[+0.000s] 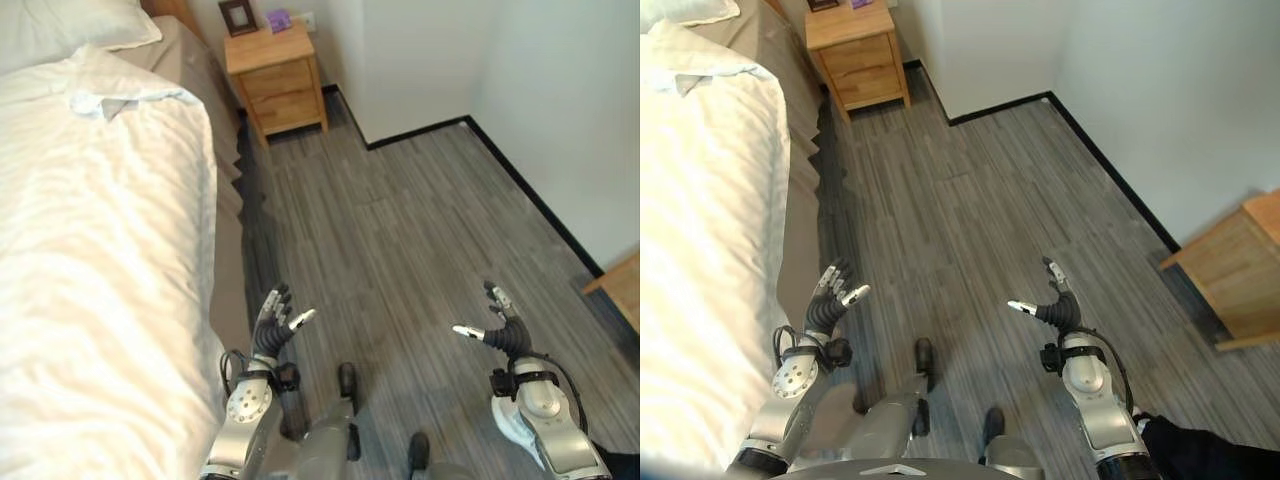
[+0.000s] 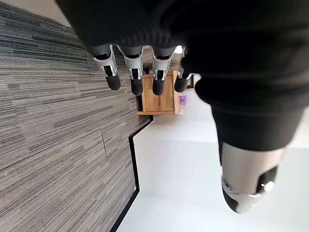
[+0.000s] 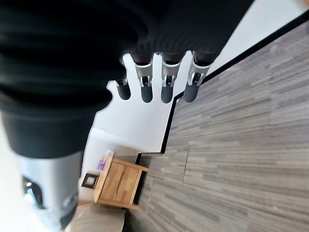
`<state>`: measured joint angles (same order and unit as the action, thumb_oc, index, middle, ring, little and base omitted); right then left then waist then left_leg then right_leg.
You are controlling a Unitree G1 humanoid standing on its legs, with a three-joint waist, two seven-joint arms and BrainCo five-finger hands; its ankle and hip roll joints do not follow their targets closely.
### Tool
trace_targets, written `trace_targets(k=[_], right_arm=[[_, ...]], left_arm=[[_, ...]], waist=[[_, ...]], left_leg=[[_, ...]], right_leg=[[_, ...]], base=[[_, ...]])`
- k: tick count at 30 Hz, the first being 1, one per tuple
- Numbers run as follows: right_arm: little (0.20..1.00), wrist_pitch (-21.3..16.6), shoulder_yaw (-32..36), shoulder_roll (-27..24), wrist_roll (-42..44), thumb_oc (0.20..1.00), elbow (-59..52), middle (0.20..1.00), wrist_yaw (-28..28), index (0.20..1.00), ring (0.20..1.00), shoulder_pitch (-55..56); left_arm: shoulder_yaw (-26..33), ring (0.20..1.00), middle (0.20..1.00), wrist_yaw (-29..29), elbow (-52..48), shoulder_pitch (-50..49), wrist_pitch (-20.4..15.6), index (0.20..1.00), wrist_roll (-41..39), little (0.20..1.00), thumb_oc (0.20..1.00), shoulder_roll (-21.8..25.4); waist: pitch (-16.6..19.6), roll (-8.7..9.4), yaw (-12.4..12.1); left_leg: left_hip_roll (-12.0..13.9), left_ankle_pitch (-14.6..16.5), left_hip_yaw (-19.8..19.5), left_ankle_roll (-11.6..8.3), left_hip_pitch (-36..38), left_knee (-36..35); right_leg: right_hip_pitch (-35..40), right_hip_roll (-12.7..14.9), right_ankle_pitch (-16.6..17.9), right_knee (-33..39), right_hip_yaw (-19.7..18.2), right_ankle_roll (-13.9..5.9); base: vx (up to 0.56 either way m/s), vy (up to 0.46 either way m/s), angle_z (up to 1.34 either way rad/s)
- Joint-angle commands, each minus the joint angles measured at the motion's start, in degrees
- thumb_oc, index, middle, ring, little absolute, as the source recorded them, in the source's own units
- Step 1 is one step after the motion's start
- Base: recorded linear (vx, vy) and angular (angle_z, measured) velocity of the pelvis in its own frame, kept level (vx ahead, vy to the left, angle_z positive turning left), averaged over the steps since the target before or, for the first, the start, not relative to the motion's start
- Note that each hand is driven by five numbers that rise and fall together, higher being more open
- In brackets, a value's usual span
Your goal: Making the bed.
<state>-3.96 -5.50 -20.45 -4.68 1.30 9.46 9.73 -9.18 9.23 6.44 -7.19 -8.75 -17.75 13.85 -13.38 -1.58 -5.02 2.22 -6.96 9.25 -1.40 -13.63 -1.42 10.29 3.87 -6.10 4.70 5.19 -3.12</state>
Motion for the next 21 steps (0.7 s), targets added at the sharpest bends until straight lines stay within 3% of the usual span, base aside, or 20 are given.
trace_targets(k=[1, 3, 4, 6, 8, 9, 12, 13, 16, 17, 19, 21], right_arm=[[1.0, -2.17, -0.04, 1.22, -2.47, 1.0, -3.49, 1.0, -0.07, 1.0, 1.0, -1.01], [1.0, -1.82, -0.51, 1.64, -3.79, 1.0, -3.53, 1.0, -0.29, 1.0, 1.0, -1.16], [1.0, -1.8, -1.29, 2.15, -4.11, 1.0, -3.57, 1.0, -0.2, 1.0, 1.0, -2.01], [1.0, -1.93, -1.45, 2.32, -4.3, 1.0, -3.51, 1.0, 0.04, 1.0, 1.0, -2.45], [1.0, -1.75, -1.53, 2.55, -4.27, 1.0, -4.3, 1.0, 0.23, 1.0, 1.0, -3.15], [1.0, -1.72, -1.55, 2.54, -4.25, 1.0, -4.33, 1.0, 0.21, 1.0, 1.0, -3.13], [1.0, -1.55, -1.46, 2.41, -4.01, 1.0, -4.65, 1.0, -0.12, 1.0, 1.0, -3.57], [1.0, -1.28, -1.09, 2.01, -4.45, 1.0, -4.81, 1.0, 0.17, 1.0, 1.0, -4.09], [1.0, -1.08, -0.57, 1.23, -4.65, 1.0, -5.36, 1.0, 0.26, 1.0, 1.0, -4.4], [1.0, -1.07, -0.57, 0.72, -4.89, 1.0, -5.37, 1.0, 0.33, 1.0, 1.0, -4.98], [1.0, -1.06, -0.66, 0.61, -5.3, 1.0, -5.76, 1.0, 0.27, 1.0, 1.0, -5.67], [1.0, -1.25, -0.76, 1.02, -4.51, 1.0, -5.79, 1.0, -0.34, 1.0, 1.0, -4.78]], left_arm=[[-0.65, 1.0, 1.0, -1.0, -6.2, -0.69, -1.75, 1.0, 0.26, 1.0, 1.0, 3.29], [-1.22, 1.0, 1.0, -0.93, -5.95, -0.01, -1.08, 1.0, 0.83, 1.0, 1.0, 4.26], [-1.53, 1.0, 1.0, -0.27, -5.57, 0.49, -1.15, 1.0, 0.75, 1.0, 1.0, 4.92], [-1.24, 1.0, 1.0, 0.04, -5.45, 0.62, -1.23, 1.0, 0.64, 1.0, 1.0, 5.08], [0.06, 1.0, 1.0, 1.54, -4.63, 1.57, -1.32, 1.0, 0.25, 1.0, 1.0, 5.38], [0.07, 1.0, 1.0, 1.56, -4.62, 1.57, -1.33, 1.0, 0.25, 1.0, 1.0, 5.37], [1.29, 1.0, 1.0, 1.97, -4.84, 1.29, -1.59, 1.0, 0.42, 1.0, 1.0, 5.29], [2.2, 1.0, 1.0, 2.18, -4.94, 1.19, -1.62, 1.0, 0.75, 1.0, 1.0, 5.0], [3.21, 1.0, 1.0, 2.46, -4.83, 1.22, -1.79, 1.0, 1.25, 1.0, 1.0, 4.85], [3.84, 1.0, 1.0, 2.96, -4.48, 1.47, -1.93, 1.0, 1.35, 1.0, 1.0, 4.56], [5.09, 1.0, 1.0, 3.43, -4.03, 1.51, -2.22, 1.0, 1.65, 1.0, 1.0, 4.27], [4.8, 1.0, 1.0, 2.39, -4.45, 0.6, -2.56, 1.0, 1.49, 1.0, 1.0, 3.55]], waist=[[3.19, 4.11, -1.39], [2.59, 5.05, -0.48], [1.92, 3.45, 1.05], [1.78, 2.72, 1.53], [1.49, 1.16, 2.73], [1.35, 1.32, 3.13], [1.5, 1.2, 4.13], [1.94, 2.02, 5.0], [1.94, 2.16, 6.12], [1.99, 1.87, 6.55], [2.02, 1.58, 7.24], [2.93, 1.71, 7.88]], left_leg=[[0.27, -1.51, -0.24, -0.56, 1.06, -1.98], [-0.69, 1.08, -0.81, 1.01, 4.62, -1.65], [-0.01, 3.2, -2.48, 2.07, 8.46, -2.35], [0.39, 4.06, -2.76, 2.14, 9.59, -2.51], [0.86, 5.75, -4.16, 1.74, 12.89, -3.19], [0.64, 6.01, -4.52, 1.71, 13.04, -3.06], [0.48, 7.61, -5.6, 0.88, 14.99, -3.29], [-0.22, 8.96, -7.14, 0.21, 16.94, -3.58], [-0.31, 11.16, -9.62, -0.24, 19.58, -3.58], [0.17, 12.52, -10.34, -0.71, 21.01, -3.58], [1.53, 15.29, -10.67, -2.01, 25.28, -3.58], [3.19, 18.51, -11.48, -2.7, 28.97, -3.58]], right_leg=[[4.22, 1.43, -5.0, -11.97, -3.66, -5.55], [-1.3, 2.21, 2.68, -24.56, -4.44, -9.02], [-7.73, 0.33, 9.24, -35.88, -6.25, -9.98], [-10.29, 0.62, 9.49, -39.23, -5.71, -10.11], [-15.35, 2.68, 5.64, -35.4, -1.44, -7.25], [-15.0, 2.95, 5.17, -35.56, -1.08, -7.24], [-15.52, 3.66, 1.14, -25.95, 2.17, -5.66], [-17.1, 2.24, 1.5, -15.09, 0.71, -4.88], [-17.96, 1.1, 4.2, -6.45, -1.2, -5.1], [-19.26, 1.25, 6.88, -2.97, -0.35, -5.83], [-23.64, 2.64, 9.73, -0.84, 3.76, -7.24], [-22.26, 2.74, 10.98, -0.38, 4.44, -6.75]], base=[[0.35, 0.136, -0.36], [0.37, 0.177, -0.04], [0.42, 0.192, 0.32], [0.36, 0.109, 0.5], [0.43, 0.052, 0.53], [0.31, 0.004, 0.51], [0.33, -0.048, 0.58], [0.49, -0.097, 0.43], [0.46, -0.1, 0.62], [0.62, -0.168, 0.67], [0.67, -0.221, 0.46], [0.62, -0.303, 0.33]])
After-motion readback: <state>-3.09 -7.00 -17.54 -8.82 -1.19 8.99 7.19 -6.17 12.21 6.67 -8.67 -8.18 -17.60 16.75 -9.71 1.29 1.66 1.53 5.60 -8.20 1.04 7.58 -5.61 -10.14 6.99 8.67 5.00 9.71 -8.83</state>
